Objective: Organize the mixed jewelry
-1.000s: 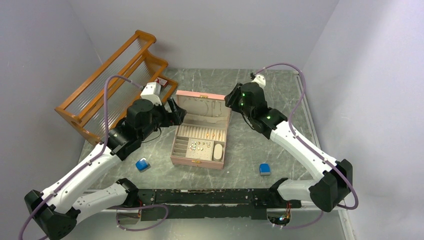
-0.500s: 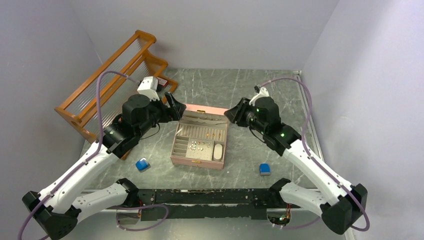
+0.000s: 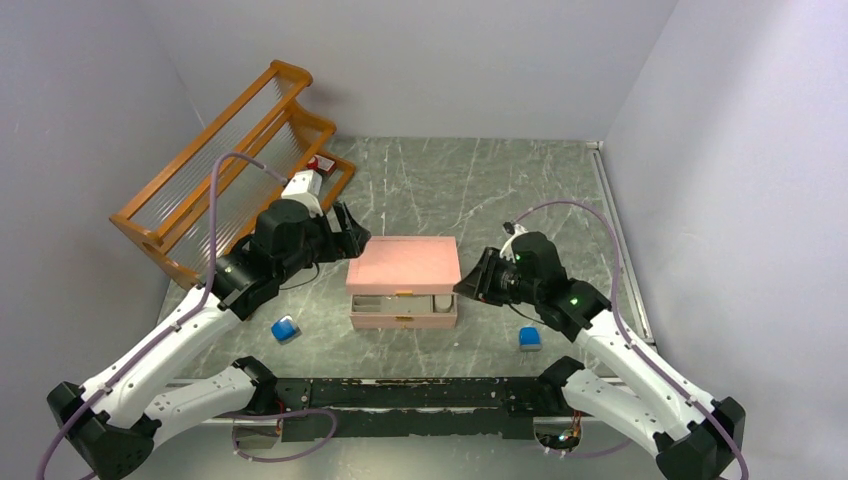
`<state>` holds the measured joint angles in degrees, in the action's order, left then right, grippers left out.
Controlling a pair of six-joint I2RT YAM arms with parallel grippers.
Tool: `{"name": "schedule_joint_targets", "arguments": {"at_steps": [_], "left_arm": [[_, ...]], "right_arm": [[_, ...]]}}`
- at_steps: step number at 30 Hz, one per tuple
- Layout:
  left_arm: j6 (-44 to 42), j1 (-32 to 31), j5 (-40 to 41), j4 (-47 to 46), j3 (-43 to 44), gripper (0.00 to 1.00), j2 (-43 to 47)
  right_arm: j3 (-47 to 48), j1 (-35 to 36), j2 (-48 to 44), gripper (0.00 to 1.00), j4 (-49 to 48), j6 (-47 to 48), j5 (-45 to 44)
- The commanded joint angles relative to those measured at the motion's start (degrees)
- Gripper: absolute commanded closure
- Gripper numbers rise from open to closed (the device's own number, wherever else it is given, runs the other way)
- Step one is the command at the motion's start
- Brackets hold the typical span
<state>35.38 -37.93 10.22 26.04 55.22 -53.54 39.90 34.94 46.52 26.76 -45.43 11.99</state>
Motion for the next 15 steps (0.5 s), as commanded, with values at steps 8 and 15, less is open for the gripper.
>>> {"name": "schedule_joint_targets", "arguments": {"at_steps": [8, 15], "left_arm": [[0.08, 0.58, -7.00, 5.08, -4.79, 0.21, -1.22], [-2.43, 0.59, -11.91, 8.84, -5.70, 0.24, -5.06]], "right_arm": [[1.16, -0.42, 2.03, 0.62, 6.30, 3.31, -0.82], [2.50, 0.65, 7.74, 0.53, 5.07, 4.51, -3.81]]}}
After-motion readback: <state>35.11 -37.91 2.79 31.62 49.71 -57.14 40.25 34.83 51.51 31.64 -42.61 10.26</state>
